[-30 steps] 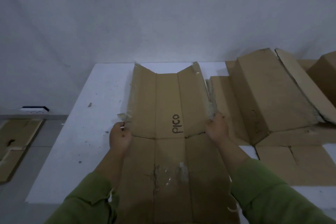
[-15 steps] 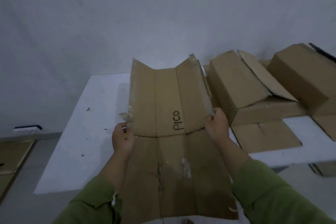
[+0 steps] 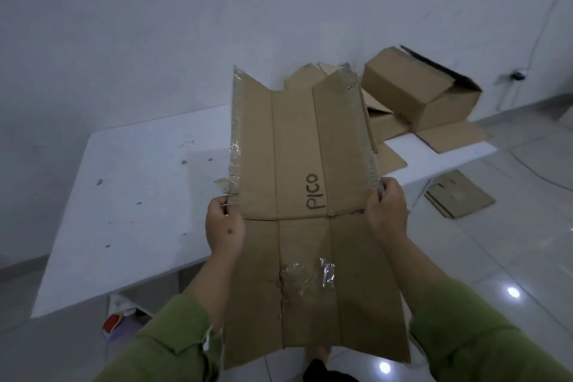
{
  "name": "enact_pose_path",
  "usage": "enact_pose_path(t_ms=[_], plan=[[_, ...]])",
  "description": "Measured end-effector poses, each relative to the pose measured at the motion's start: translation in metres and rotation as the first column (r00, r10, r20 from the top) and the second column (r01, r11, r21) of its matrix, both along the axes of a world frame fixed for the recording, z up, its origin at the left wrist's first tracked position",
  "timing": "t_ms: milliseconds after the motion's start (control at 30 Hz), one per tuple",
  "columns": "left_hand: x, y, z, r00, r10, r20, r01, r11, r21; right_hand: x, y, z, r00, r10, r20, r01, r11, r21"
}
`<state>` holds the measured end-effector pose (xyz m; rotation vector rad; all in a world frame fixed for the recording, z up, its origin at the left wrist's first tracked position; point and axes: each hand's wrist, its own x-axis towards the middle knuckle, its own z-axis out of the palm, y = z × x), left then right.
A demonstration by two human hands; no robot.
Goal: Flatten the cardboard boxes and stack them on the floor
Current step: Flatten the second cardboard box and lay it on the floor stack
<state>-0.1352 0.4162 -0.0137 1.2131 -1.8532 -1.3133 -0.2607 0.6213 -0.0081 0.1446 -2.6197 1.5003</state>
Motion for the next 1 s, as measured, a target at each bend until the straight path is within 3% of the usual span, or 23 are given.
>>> enact_pose_path(t_ms=[233,533,1000], plan=[[-0.027,0.093,-0.007,0.977,-0.213,0.016,0.212,0.977,0.038,0.014,0.113,-0.009,0.962,-0.271,0.029,0.271,0.962,0.029],[-0.118,0.221,-0.023,0.892,-0.449,0.043,0.444,0.89,0.102,-0.019,0.26,-0.032,0.871,-0.481,0.097,0.479,0.877,0.042],[-0.284,0.45,-0.029,0.836,-0.547,0.049,0.533,0.829,0.168,-0.171,0.484,-0.016,0.852,-0.516,0.09,0.502,0.853,0.14]])
